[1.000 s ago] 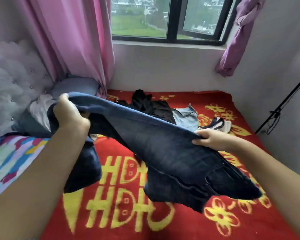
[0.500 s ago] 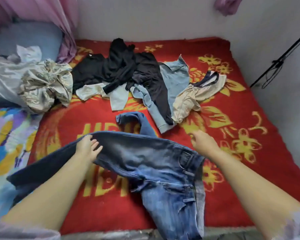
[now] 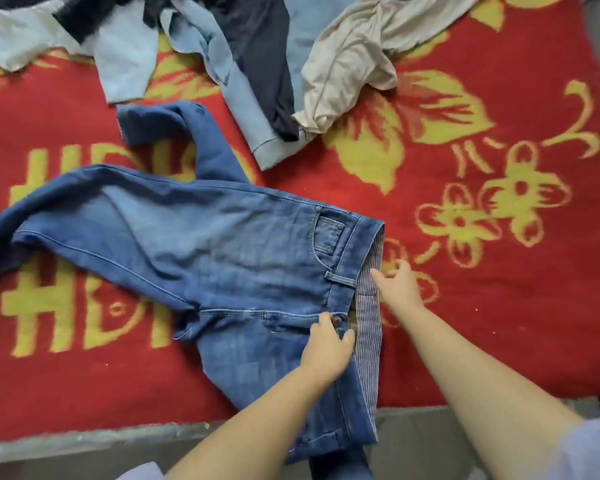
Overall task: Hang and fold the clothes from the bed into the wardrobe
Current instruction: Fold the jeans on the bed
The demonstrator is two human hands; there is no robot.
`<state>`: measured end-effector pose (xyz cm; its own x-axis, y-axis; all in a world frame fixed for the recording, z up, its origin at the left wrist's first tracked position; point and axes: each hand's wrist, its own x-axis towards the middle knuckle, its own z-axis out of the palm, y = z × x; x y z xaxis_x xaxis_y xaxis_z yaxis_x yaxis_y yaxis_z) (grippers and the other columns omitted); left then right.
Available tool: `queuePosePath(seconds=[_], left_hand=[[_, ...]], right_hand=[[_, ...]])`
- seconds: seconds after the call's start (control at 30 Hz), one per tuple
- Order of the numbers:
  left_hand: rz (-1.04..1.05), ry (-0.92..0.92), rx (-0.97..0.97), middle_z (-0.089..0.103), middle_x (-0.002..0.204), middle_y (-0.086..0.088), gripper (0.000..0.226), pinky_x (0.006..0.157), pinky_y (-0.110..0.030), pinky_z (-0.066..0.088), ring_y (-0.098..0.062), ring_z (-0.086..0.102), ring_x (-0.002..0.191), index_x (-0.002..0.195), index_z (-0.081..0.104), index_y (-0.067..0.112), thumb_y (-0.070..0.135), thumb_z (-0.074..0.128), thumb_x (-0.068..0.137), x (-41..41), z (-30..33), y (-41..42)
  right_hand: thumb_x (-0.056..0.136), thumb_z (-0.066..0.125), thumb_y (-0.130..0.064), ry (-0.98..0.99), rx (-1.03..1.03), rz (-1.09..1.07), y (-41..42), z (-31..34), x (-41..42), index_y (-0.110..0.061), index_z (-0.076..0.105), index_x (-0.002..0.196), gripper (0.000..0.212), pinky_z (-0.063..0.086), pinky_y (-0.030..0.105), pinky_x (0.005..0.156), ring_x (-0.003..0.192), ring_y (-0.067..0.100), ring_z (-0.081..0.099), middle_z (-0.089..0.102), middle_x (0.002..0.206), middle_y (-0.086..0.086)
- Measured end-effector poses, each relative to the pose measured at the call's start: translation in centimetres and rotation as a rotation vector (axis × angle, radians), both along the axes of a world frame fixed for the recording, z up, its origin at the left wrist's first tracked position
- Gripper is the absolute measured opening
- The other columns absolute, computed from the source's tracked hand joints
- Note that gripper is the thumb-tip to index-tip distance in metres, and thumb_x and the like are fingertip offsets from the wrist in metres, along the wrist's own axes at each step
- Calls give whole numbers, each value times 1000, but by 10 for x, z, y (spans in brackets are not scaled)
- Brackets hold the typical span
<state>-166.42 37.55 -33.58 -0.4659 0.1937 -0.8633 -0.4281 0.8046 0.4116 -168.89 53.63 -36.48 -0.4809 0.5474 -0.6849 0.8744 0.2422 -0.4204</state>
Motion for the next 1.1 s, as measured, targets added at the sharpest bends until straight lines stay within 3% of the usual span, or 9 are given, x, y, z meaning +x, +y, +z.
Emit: queuePosePath(seconds=[0.13, 0.2, 0.3, 0.5, 0.63, 0.7, 0.8, 0.9, 1.1], left_hand=[[-139, 201, -312, 31, 135, -15, 81, 84, -40, 47, -34, 47, 118, 144, 14, 8, 53, 54, 89, 3, -20, 36], [-171, 234, -355, 37, 132, -15, 65, 78, -39, 48, -34, 54, 111, 137, 21, 9, 38, 55, 91, -6, -26, 35], [-76, 251, -290, 47, 121, -15, 35, 71, -39, 42, -39, 57, 102, 119, 33, 8, 18, 48, 90, -21, -16, 31], [179, 408, 199, 51, 86, 0, 31, 64, -34, 41, -20, 53, 76, 112, 38, 14, 18, 52, 85, -43, 50, 86], [108, 107, 490, 53, 81, 2, 50, 77, -37, 56, -17, 56, 78, 138, 33, 15, 23, 51, 93, -54, 55, 139], [-3, 99, 471, 57, 88, -3, 41, 85, -38, 53, -21, 57, 84, 133, 43, 11, 22, 47, 94, -52, 46, 135], [88, 273, 409, 58, 71, -1, 20, 70, -29, 43, -19, 53, 70, 100, 62, 11, 8, 44, 90, -50, 29, 82], [241, 436, 231, 51, 57, 11, 25, 67, -30, 41, -15, 49, 60, 75, 56, 19, -1, 44, 85, -52, 14, -11], [553, 502, -54, 56, 60, 3, 31, 63, -37, 45, -22, 53, 62, 65, 54, 18, -4, 41, 84, -77, -8, -150]], right_hand=[[90, 58, -44, 65, -58, 131, 7, -14, -32, -6, 50, 124, 52, 47, 41, 92, 106, 29, 58, 60, 116, 10], [93, 53, -44, 48, -61, 290, 9, -13, -41, -5, 56, 105, 41, 47, 36, 80, 97, 29, 59, 63, 103, 9], [99, 48, -32, 75, 2, 418, 15, 5, -51, -7, 46, 77, 33, 26, 35, 61, 80, 29, 51, 52, 76, 6], [99, 46, -21, 349, 173, 304, 70, 65, -89, -3, 61, 109, 26, 30, 29, 67, 91, 24, 54, 63, 102, 9], [94, 47, -12, 381, 427, 198, 140, 77, -104, 0, 61, 111, 24, 37, 34, 77, 101, 30, 58, 63, 108, 17], [90, 43, -6, 280, 495, 157, 156, 71, -99, -4, 56, 122, 35, 41, 36, 89, 111, 35, 54, 57, 122, 21], [89, 45, -2, 240, 485, 329, 111, 63, -85, -6, 47, 134, 45, 37, 39, 100, 120, 36, 46, 45, 132, 23], [86, 46, -1, 437, 282, 634, 19, 53, -60, -3, 62, 115, 33, 38, 34, 95, 110, 35, 55, 57, 114, 18], [86, 40, -26, 578, 173, 954, -142, 48, -51, -6, 63, 101, 34, 55, 40, 74, 92, 30, 60, 62, 103, 8]])
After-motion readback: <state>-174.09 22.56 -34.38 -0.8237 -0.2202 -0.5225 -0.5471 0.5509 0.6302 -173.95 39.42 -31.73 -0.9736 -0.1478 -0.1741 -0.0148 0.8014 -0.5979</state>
